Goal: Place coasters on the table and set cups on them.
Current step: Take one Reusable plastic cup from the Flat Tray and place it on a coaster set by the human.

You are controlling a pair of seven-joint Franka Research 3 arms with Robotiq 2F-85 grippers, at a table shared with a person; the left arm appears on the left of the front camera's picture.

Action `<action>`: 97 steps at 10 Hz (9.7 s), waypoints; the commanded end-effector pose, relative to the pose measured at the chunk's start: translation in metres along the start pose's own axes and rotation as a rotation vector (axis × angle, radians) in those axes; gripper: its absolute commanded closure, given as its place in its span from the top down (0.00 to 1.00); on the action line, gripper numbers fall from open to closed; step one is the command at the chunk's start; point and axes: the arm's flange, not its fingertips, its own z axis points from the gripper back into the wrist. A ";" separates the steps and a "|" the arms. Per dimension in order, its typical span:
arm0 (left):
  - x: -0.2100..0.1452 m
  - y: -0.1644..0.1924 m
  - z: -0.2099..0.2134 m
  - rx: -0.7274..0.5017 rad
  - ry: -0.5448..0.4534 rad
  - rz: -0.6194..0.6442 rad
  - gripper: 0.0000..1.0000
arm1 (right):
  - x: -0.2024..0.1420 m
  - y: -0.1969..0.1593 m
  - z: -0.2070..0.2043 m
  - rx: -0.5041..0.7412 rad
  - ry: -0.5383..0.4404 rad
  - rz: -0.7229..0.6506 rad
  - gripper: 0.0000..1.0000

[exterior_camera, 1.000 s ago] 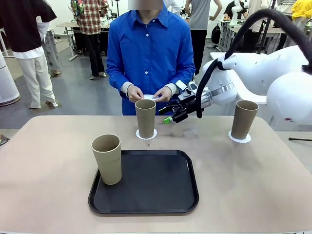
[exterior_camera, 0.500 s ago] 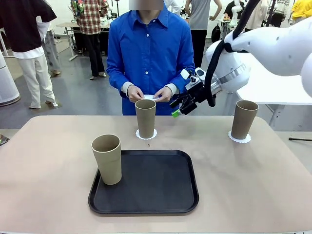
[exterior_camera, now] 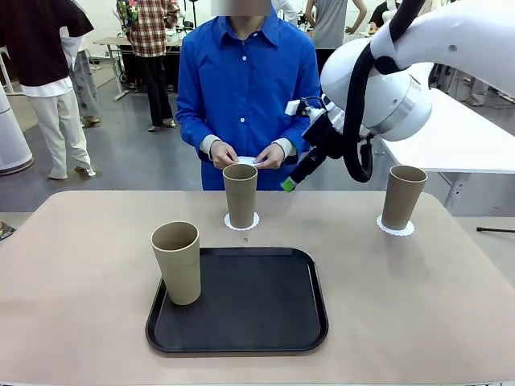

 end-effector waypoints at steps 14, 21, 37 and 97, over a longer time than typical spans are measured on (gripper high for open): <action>-0.001 -0.001 0.002 -0.012 -0.003 -0.007 1.00 | 0.035 0.049 0.020 -0.112 0.111 -0.076 1.00; -0.001 -0.001 0.002 -0.012 -0.003 -0.007 1.00 | 0.018 0.060 0.032 -0.235 0.239 -0.183 1.00; -0.001 -0.001 0.002 -0.012 -0.003 -0.007 1.00 | -0.298 -0.057 0.202 0.420 -0.206 -0.667 1.00; 0.057 -0.142 -0.225 0.826 0.490 -1.243 1.00 | -0.477 -0.125 0.172 0.744 -0.567 -1.069 1.00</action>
